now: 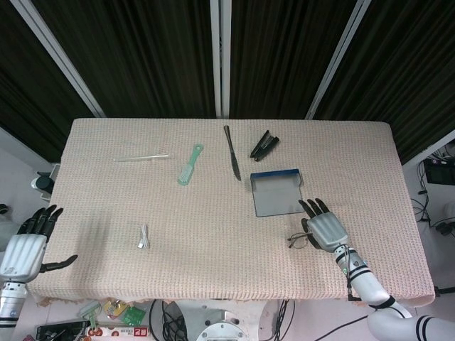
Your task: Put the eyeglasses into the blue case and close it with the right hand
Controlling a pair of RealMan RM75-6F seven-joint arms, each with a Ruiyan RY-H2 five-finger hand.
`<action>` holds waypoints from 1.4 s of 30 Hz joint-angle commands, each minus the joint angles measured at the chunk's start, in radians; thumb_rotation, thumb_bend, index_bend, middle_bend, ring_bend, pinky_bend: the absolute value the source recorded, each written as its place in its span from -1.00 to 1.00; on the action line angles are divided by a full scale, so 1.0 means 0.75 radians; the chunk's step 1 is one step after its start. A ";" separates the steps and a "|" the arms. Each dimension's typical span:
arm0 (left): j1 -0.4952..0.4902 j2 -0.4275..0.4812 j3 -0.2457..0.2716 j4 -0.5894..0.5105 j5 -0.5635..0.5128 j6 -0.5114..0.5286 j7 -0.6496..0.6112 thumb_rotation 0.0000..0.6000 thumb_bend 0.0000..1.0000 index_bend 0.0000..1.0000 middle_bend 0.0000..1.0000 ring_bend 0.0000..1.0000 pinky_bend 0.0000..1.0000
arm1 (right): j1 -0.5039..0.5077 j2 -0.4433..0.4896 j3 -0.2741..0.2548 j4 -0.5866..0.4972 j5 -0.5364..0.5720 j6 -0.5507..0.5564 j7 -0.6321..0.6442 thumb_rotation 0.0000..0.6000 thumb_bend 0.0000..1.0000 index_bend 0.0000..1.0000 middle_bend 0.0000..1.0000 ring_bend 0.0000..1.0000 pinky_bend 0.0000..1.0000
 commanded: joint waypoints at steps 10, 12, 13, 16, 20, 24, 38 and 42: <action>-0.001 -0.005 -0.002 0.012 -0.019 -0.018 -0.004 0.36 -0.81 -0.90 -0.90 -0.91 -0.63 | -0.001 -0.012 -0.003 0.018 -0.012 0.024 0.026 1.00 -0.25 0.26 -1.00 -1.00 -1.00; 0.000 -0.006 -0.001 0.014 -0.020 -0.019 -0.007 0.37 -0.81 -0.90 -0.90 -0.91 -0.63 | -0.002 -0.009 0.000 0.015 -0.018 0.034 0.042 1.00 -0.20 0.28 -1.00 -1.00 -1.00; 0.000 -0.006 -0.001 0.016 -0.022 -0.019 -0.010 0.36 -0.81 -0.90 -0.90 -0.91 -0.63 | -0.003 -0.008 0.003 0.017 -0.023 0.042 0.053 1.00 -0.18 0.29 -1.00 -1.00 -1.00; 0.002 -0.008 -0.002 0.022 -0.023 -0.018 -0.016 0.37 -0.81 -0.90 -0.90 -0.91 -0.63 | -0.003 -0.001 0.012 0.016 -0.031 0.056 0.079 1.00 -0.08 0.30 -1.00 -1.00 -1.00; 0.004 -0.008 -0.002 0.027 -0.022 -0.014 -0.025 0.36 -0.81 -0.90 -0.90 -0.91 -0.63 | 0.005 0.004 0.034 0.003 -0.030 0.064 0.107 1.00 -0.05 0.31 -1.00 -1.00 -1.00; 0.006 -0.006 -0.003 0.030 -0.020 -0.010 -0.033 0.37 -0.81 -0.90 -0.90 -0.91 -0.63 | 0.027 -0.014 0.063 0.006 -0.024 0.069 0.093 1.00 -0.05 0.33 -1.00 -1.00 -1.00; 0.026 0.004 -0.001 0.062 -0.028 0.007 -0.084 0.36 -0.81 -0.90 -0.90 -0.91 -0.63 | 0.161 -0.175 0.272 0.020 0.355 -0.007 -0.002 1.00 -0.02 0.39 -1.00 -1.00 -1.00; 0.033 0.006 -0.001 0.073 -0.037 0.006 -0.101 0.36 -0.81 -0.90 -0.90 -0.91 -0.63 | 0.216 -0.225 0.299 0.052 0.437 -0.009 -0.075 1.00 -0.02 0.40 -1.00 -1.00 -1.00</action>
